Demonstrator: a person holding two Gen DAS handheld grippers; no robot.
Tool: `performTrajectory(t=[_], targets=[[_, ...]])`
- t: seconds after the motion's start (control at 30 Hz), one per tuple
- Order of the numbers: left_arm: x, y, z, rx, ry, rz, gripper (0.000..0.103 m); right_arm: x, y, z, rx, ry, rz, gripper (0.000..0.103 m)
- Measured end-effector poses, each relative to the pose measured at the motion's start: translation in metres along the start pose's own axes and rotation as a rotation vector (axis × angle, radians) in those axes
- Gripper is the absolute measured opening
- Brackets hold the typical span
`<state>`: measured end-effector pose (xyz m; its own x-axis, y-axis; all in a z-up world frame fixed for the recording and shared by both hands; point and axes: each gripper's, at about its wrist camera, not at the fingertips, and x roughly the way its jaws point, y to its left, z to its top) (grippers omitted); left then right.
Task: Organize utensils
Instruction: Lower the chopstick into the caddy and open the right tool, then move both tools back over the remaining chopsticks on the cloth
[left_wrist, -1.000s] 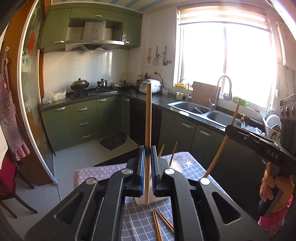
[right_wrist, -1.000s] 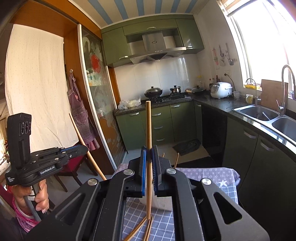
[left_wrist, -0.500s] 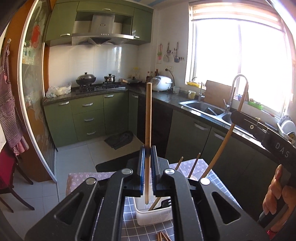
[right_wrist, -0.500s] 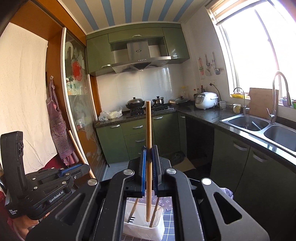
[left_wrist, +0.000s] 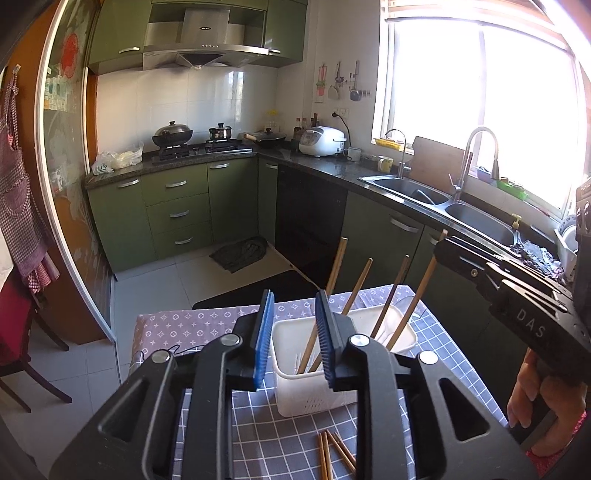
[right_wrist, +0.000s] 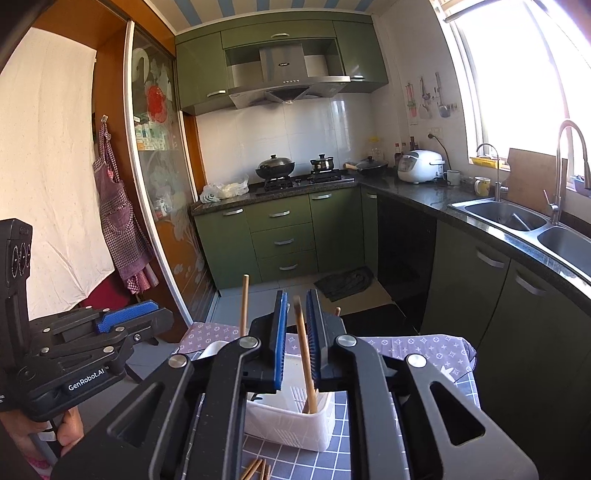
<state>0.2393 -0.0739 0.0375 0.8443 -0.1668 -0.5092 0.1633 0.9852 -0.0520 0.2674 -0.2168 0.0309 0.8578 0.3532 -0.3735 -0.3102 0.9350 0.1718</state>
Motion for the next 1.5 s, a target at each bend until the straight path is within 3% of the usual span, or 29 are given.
performTrajectory(t=[0.07, 0.2, 0.27, 0.4, 0.57, 0.73, 1.1, 1.5], targets=[[-0.009, 0.0, -0.004, 0.001, 0.004, -0.007, 0.022, -0.014, 0.001, -0.005, 0.0, -0.006, 0.01, 0.014], [-0.024, -0.003, -0.023, 0.022, 0.055, -0.019, 0.023, -0.05, 0.002, -0.027, -0.003, 0.005, 0.004, 0.028], [-0.026, -0.004, -0.04, 0.034, 0.099, -0.019, 0.023, -0.061, -0.001, -0.047, -0.003, 0.047, -0.017, 0.029], [-0.026, -0.002, -0.076, 0.016, 0.174, -0.045, 0.023, -0.066, -0.012, -0.101, -0.004, 0.184, -0.059, 0.045], [-0.008, -0.003, -0.12, -0.011, 0.282, -0.054, 0.023, -0.054, -0.021, -0.166, 0.009, 0.313, -0.087, 0.045], [0.022, -0.007, -0.155, -0.051, 0.398, -0.08, 0.023, -0.05, -0.033, -0.197, 0.067, 0.362, -0.071, 0.045], [0.07, -0.007, -0.186, -0.063, 0.526, -0.093, 0.023, -0.052, -0.041, -0.202, 0.117, 0.38, -0.059, 0.045], [0.083, -0.009, -0.181, -0.043, 0.563, -0.095, 0.023, -0.045, -0.041, -0.2, 0.141, 0.391, -0.038, 0.045]])
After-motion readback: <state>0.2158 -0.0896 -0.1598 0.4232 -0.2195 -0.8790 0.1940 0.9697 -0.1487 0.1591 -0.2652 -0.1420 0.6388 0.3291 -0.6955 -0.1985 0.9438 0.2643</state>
